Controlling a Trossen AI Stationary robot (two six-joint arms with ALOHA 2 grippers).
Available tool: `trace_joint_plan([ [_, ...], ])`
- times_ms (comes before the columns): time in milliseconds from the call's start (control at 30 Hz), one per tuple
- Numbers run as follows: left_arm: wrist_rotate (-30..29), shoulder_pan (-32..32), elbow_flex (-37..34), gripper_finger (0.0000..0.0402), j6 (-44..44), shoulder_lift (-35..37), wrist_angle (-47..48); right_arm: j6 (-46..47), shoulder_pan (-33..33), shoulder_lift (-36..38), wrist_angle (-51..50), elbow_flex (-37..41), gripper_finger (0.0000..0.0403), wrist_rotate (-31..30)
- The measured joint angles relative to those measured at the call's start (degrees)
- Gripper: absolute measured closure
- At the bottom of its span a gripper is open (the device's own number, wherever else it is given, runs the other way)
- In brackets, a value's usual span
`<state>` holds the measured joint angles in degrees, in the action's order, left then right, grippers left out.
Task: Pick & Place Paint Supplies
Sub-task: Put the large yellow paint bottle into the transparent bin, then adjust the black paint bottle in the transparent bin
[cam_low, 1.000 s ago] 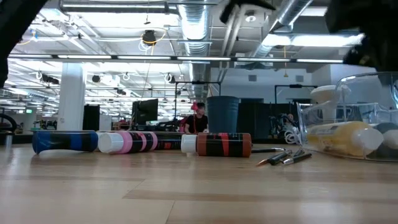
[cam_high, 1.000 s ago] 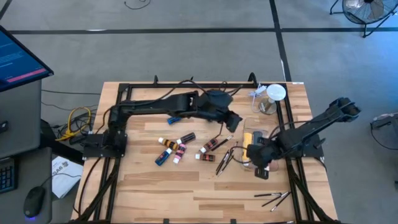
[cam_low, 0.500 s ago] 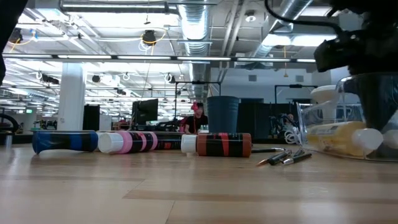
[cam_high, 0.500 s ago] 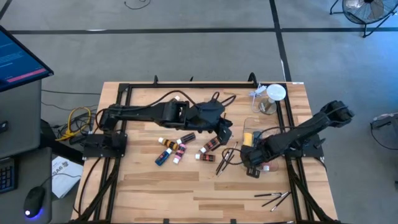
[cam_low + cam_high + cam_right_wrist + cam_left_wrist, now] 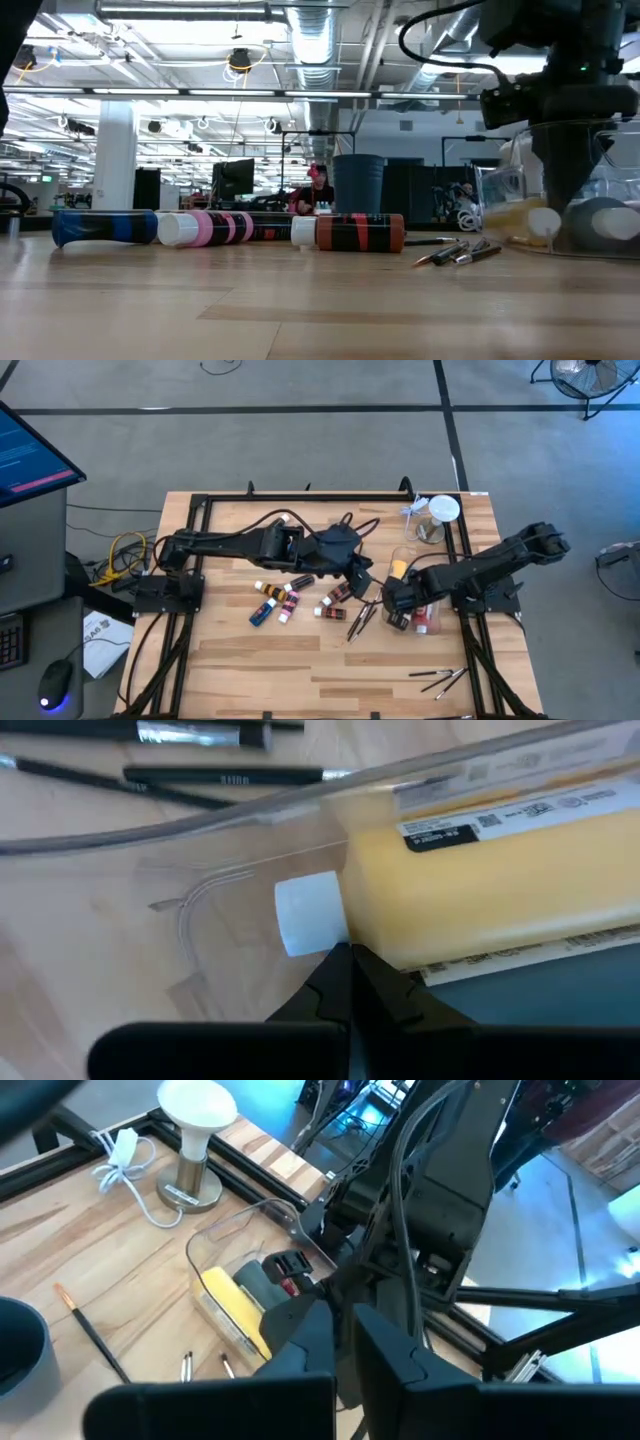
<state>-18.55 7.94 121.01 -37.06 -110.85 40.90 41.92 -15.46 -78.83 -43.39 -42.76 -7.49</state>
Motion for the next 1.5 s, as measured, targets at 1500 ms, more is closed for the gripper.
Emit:
trace_joint_plan([
  [1500,29.03,-4.81,-53.92,0.0401,8.22,33.34,-23.58,39.91,-13.33,7.81,-14.95,-19.50,0.0403,-14.10],
])
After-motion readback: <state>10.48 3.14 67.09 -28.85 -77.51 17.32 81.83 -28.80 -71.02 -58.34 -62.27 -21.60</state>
